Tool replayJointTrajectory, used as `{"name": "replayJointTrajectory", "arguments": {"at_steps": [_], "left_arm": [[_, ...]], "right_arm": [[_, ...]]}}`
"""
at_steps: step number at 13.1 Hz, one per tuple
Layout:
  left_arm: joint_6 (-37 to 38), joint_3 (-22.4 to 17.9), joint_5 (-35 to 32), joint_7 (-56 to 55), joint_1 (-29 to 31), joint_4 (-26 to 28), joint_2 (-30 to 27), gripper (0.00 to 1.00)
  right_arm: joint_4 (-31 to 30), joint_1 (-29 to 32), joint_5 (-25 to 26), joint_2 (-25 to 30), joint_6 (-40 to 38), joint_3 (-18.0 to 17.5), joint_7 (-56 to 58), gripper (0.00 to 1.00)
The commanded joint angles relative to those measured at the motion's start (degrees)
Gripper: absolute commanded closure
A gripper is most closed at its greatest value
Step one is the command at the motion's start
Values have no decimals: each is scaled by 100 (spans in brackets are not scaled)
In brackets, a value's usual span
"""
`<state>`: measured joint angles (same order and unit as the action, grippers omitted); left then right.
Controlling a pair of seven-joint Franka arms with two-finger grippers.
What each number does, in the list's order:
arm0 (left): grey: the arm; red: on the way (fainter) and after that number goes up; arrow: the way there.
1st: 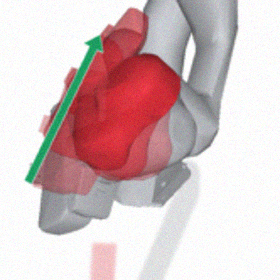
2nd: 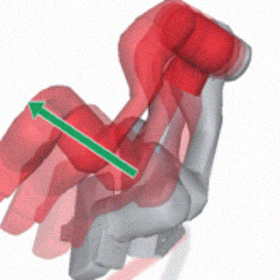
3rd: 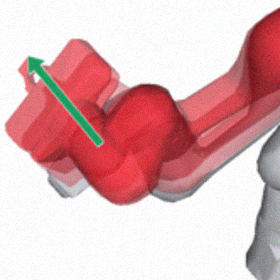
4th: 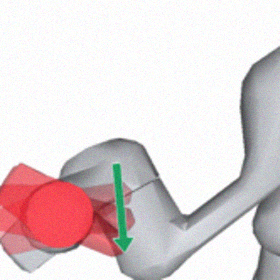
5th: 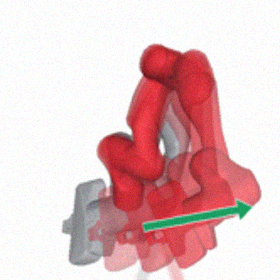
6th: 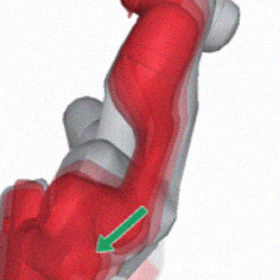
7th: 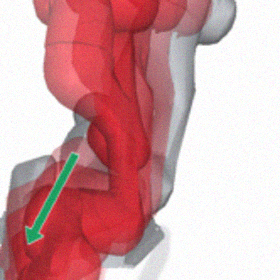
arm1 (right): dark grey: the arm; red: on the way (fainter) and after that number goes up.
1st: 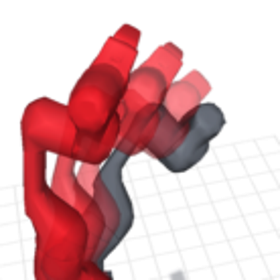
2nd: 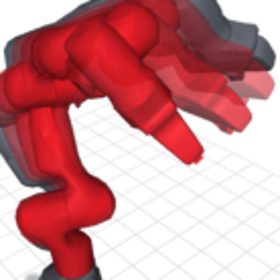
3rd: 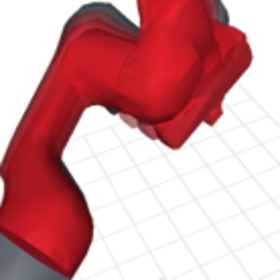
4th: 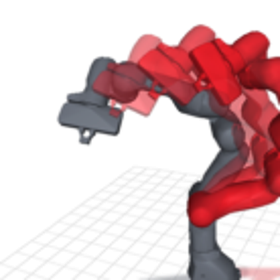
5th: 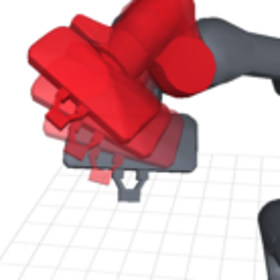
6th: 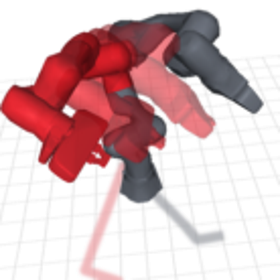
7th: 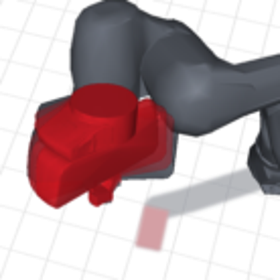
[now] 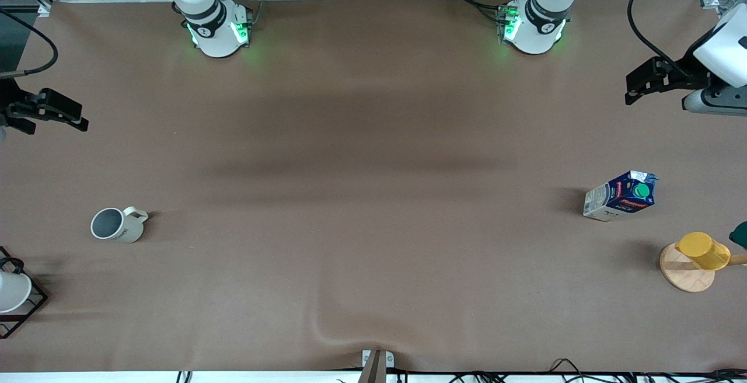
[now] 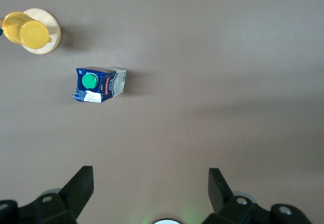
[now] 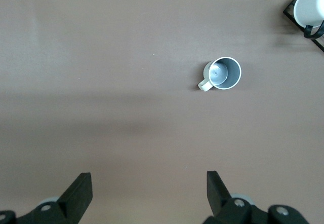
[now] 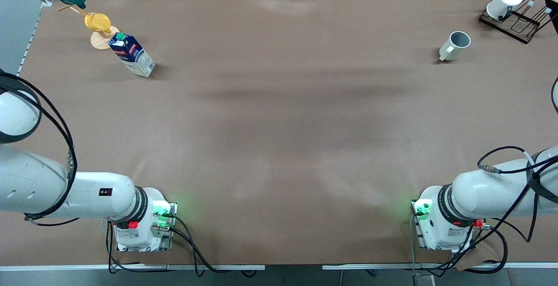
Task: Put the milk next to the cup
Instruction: 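Reach the left gripper toward the milk carton while the right gripper reaches the mug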
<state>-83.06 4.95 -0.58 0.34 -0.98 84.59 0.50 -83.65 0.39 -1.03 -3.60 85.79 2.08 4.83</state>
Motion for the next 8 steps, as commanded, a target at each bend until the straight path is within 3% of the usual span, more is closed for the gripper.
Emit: {"name": "replayJointTrajectory", "arguments": {"at_steps": [1, 8], "left_arm": [[-35, -3, -30, -51, 27, 66, -94, 0], [0, -38, -30, -69, 141, 75, -129, 0]], "right_arm": [[-55, 40, -28, 114, 43, 2, 0, 0], [-64, 40, -37, 97, 78, 3, 0, 0]]}}
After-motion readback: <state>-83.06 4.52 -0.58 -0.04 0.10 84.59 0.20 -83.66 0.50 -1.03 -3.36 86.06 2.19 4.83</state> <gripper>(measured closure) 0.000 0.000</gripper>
